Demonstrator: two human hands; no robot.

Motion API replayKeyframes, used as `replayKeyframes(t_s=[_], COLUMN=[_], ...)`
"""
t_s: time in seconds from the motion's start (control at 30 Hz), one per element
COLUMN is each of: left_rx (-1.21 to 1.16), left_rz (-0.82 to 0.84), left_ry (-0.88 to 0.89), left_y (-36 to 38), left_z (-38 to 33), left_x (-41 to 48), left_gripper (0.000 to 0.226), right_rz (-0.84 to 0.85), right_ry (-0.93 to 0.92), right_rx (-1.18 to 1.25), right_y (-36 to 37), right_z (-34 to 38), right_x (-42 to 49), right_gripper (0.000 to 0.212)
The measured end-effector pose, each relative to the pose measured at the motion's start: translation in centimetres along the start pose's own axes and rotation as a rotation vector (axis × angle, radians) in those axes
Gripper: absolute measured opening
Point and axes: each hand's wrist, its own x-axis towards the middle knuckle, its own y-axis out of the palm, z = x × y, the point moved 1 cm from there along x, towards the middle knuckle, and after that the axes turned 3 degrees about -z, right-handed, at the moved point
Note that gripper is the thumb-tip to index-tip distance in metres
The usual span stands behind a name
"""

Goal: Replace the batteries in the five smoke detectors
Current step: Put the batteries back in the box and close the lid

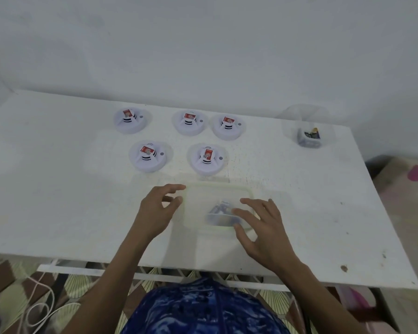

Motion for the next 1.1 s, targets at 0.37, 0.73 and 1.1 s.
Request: replayKeyframes(t_s=[0.37, 0.73, 1.1], left_rx=[0.119, -0.01, 0.043], left_rz=[-0.11, -0.011, 0.05], left_ry=[0.059, -0.032, 0.004], left_y=[1.5, 1.1, 0.8], left_z=[-1.1, -1.0, -1.4], left_x=[-0.9, -0.1, -0.2], left_gripper=[0.037, 0.034, 0.047], right_rz=[0.015, 0.003, 0.054], right_ry=[0.236, 0.333, 0.417], right_rx=[0.285, 0.316, 0.422], right_y=[0.8, 0.2, 0.7], right_z=[1.0, 1.4, 2.4], right_x=[0.1, 1.3, 2.1], right_gripper=[0.028, 0.035, 0.04])
